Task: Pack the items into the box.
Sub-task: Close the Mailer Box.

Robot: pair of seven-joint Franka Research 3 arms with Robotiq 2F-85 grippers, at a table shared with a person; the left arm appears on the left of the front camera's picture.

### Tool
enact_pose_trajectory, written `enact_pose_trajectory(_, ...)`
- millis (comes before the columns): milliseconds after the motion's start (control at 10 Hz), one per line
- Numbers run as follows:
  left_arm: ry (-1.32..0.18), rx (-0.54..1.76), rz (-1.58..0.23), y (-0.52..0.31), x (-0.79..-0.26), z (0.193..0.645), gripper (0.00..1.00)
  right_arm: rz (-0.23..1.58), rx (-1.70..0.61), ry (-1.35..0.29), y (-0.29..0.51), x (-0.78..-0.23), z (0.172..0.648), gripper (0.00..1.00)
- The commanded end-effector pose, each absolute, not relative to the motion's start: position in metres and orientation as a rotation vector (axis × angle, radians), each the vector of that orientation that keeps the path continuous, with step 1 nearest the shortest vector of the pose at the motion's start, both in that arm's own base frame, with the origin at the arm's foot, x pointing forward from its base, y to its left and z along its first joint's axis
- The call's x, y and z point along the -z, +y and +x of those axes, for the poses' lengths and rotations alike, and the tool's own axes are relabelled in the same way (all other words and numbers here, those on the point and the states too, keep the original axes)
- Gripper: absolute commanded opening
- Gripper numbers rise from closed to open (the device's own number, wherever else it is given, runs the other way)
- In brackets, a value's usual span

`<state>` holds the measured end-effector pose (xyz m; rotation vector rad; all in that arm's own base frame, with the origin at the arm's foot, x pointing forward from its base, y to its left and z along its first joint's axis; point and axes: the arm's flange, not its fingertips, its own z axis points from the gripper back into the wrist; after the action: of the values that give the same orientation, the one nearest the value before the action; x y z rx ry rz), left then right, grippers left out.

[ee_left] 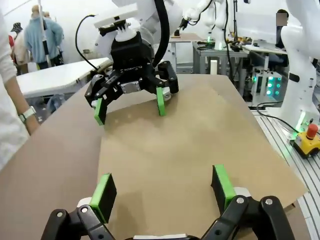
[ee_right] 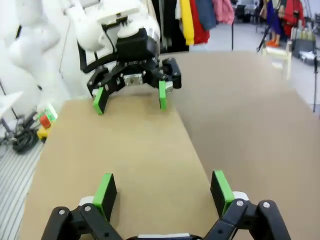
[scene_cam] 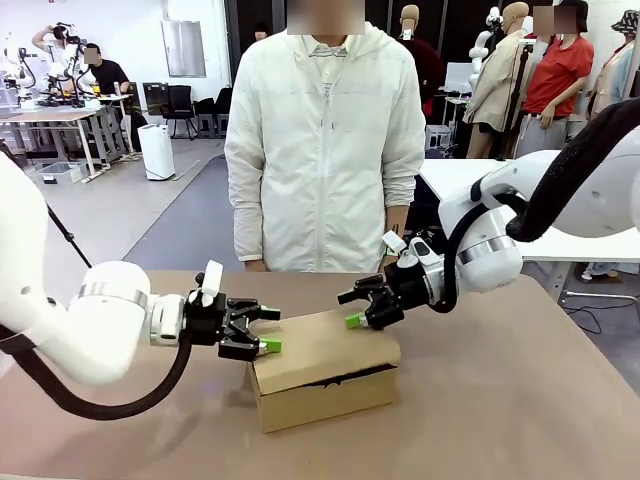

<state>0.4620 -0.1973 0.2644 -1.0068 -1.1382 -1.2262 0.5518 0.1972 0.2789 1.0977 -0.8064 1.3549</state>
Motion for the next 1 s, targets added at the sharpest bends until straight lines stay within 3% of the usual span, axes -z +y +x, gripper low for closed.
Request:
enact_pose_trajectory(0, -1.045, 1.242, -1.027, -0.197, -0.266, 0.469, 1.00, 0.997, -1.396, -0.782, 0.199, -0.271, 0.547, 1.00)
enact_pose_trajectory(400, -0.986, 1.248, -0.982, -0.192, -0.266, 0.468, 1.00, 1.055, -1.399, -0.825, 0.190, -0.265, 0.547, 1.00)
enact_pose_trajectory(600, -1.013, 1.217, -1.053, -0.185, -0.301, 0.460, 1.00, 1.181, -1.291, -0.881, 0.178, -0.291, 0.547, 1.00)
enact_pose_trajectory(900, -0.845, 1.034, -1.156, -0.166, -0.371, 0.462, 1.00, 1.354, -1.060, -0.680, 0.146, -0.362, 0.546, 1.00)
